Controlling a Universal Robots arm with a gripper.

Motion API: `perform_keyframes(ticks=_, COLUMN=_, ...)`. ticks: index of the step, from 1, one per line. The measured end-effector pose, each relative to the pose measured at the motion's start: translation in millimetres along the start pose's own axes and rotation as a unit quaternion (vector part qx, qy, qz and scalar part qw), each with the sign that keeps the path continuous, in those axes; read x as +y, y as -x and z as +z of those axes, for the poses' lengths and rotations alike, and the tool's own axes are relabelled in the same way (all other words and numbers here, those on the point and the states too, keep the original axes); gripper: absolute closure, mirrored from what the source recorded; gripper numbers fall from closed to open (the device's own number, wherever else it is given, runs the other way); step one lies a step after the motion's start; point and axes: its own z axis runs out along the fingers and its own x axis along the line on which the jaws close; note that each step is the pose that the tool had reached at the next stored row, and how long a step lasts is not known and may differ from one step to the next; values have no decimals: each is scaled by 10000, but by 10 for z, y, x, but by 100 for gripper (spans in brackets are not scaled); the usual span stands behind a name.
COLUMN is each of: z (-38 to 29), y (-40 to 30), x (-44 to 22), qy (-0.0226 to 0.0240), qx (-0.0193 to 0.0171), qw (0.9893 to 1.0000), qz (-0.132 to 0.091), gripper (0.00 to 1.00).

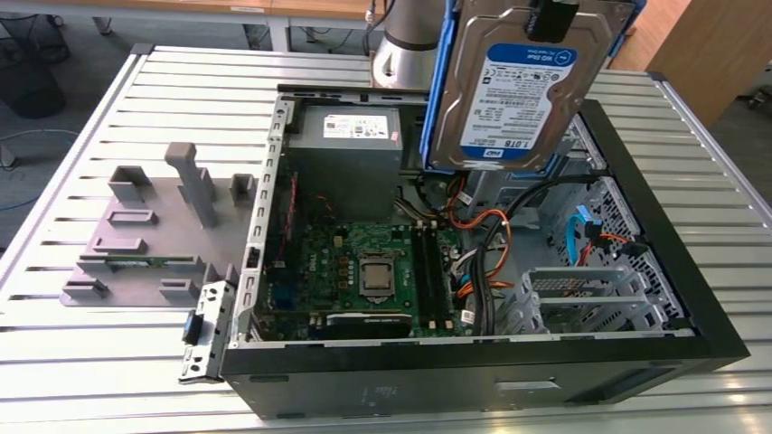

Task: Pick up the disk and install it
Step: 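Pick up the disk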

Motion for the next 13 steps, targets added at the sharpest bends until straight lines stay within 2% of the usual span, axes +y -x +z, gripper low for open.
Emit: perform_keyframes(ticks=13, z=2, y=-61, x=-3, qy=0, qx=7, qw=10000, qz=0, gripper=65)
